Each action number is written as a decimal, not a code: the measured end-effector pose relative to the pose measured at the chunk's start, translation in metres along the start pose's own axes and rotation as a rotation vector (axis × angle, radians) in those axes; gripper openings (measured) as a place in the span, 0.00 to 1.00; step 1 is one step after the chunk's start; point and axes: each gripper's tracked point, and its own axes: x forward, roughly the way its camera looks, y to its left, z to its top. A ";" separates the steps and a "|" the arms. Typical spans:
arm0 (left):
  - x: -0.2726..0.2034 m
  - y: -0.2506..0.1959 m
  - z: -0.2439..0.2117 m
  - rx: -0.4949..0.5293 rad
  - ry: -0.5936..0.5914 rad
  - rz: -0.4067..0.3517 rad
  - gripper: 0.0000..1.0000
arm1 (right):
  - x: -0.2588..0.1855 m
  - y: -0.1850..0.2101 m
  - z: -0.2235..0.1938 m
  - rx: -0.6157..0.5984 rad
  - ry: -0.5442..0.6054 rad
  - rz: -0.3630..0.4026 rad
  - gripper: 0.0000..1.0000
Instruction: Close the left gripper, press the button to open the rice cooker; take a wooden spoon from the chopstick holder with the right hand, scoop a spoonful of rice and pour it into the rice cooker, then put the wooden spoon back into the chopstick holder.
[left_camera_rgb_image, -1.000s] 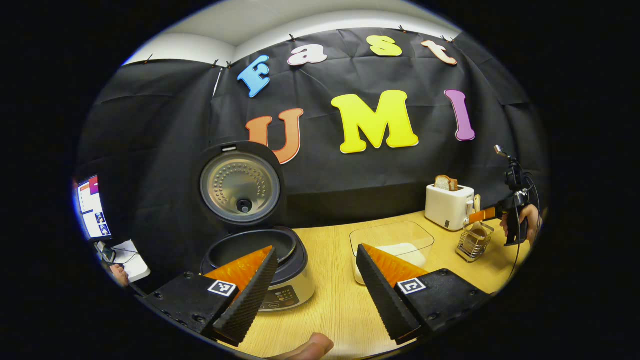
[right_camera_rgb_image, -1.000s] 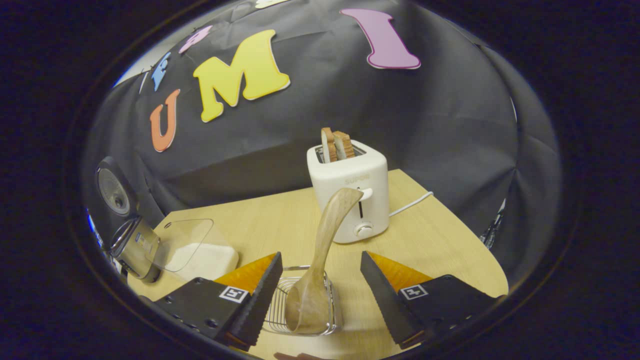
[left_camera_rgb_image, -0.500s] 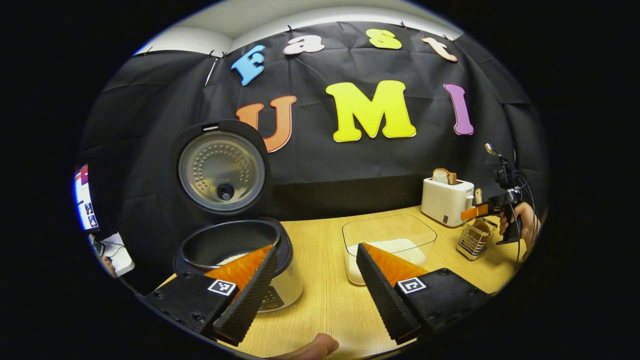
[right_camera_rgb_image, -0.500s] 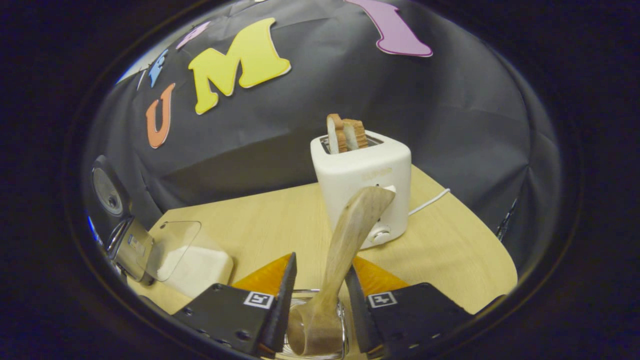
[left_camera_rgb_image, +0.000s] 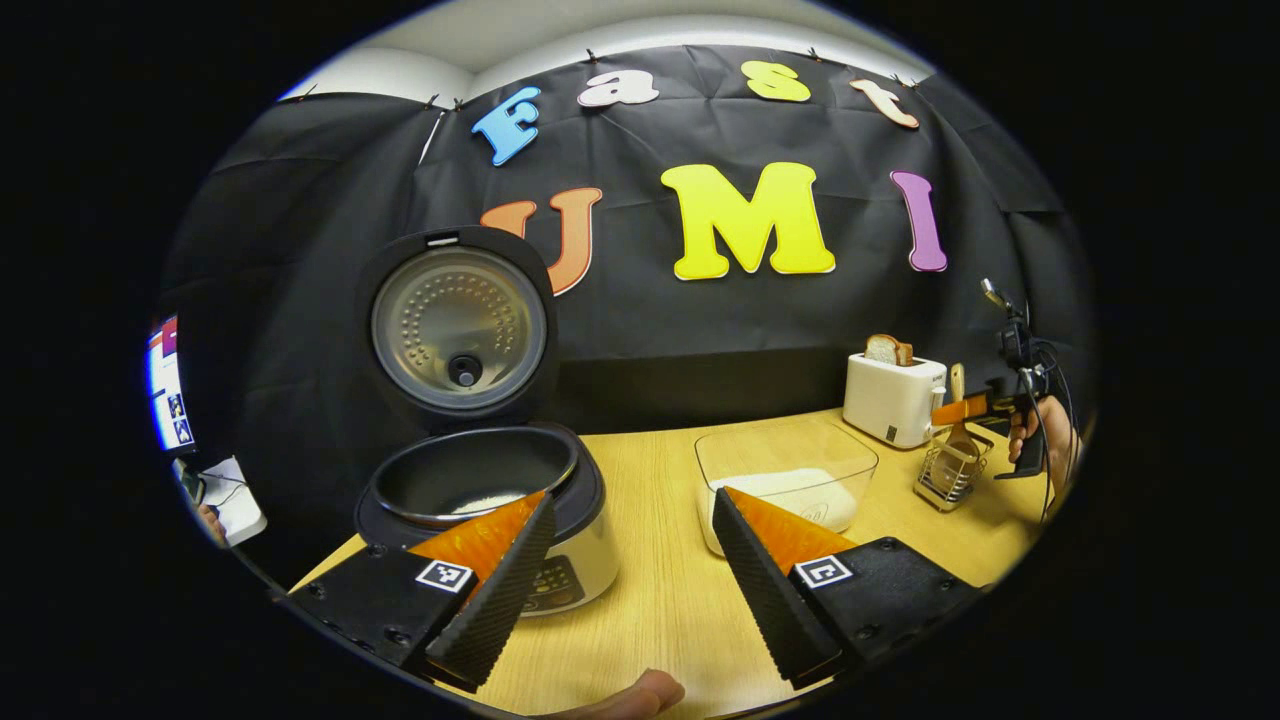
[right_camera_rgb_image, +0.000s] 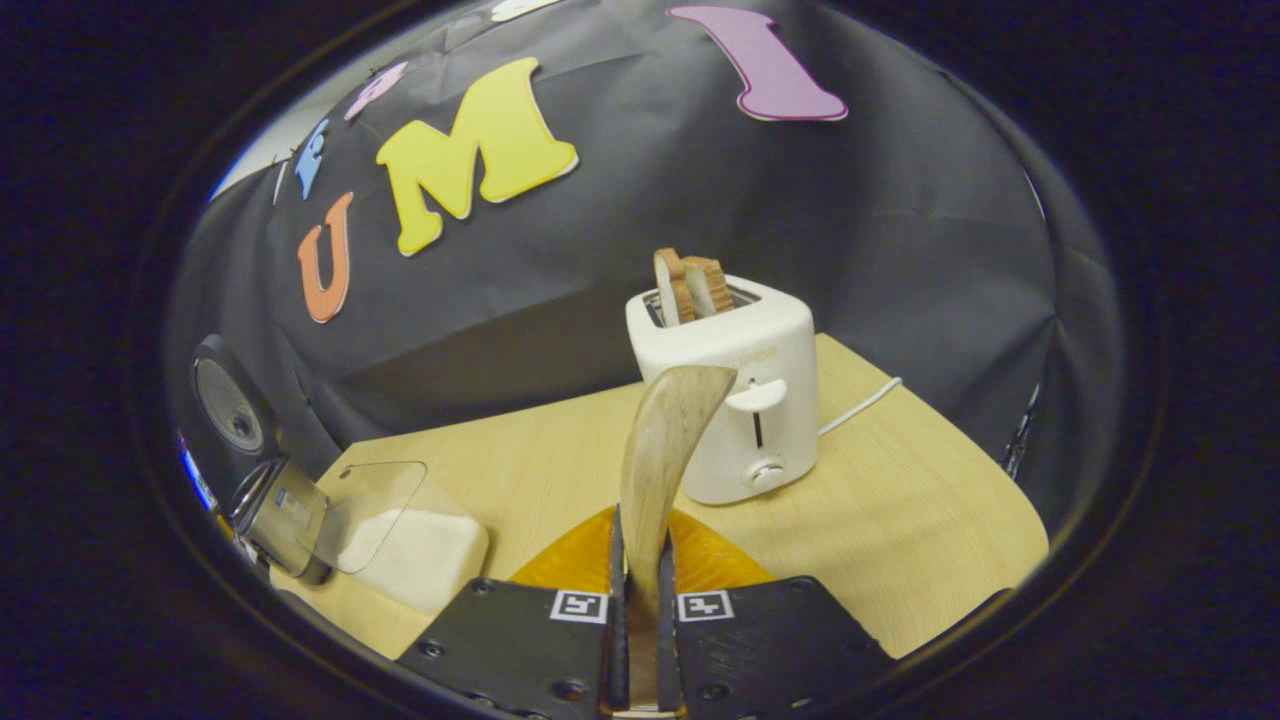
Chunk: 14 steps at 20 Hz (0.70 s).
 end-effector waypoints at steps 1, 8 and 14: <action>-0.003 0.004 -0.003 0.006 0.004 0.008 1.00 | -0.004 -0.002 0.004 -0.003 -0.028 -0.010 0.05; -0.024 0.020 -0.014 -0.010 0.009 0.019 1.00 | -0.046 0.006 0.022 -0.018 -0.099 -0.012 0.04; -0.030 0.037 -0.023 -0.039 0.009 0.021 1.00 | -0.070 0.022 0.043 -0.087 -0.151 -0.039 0.04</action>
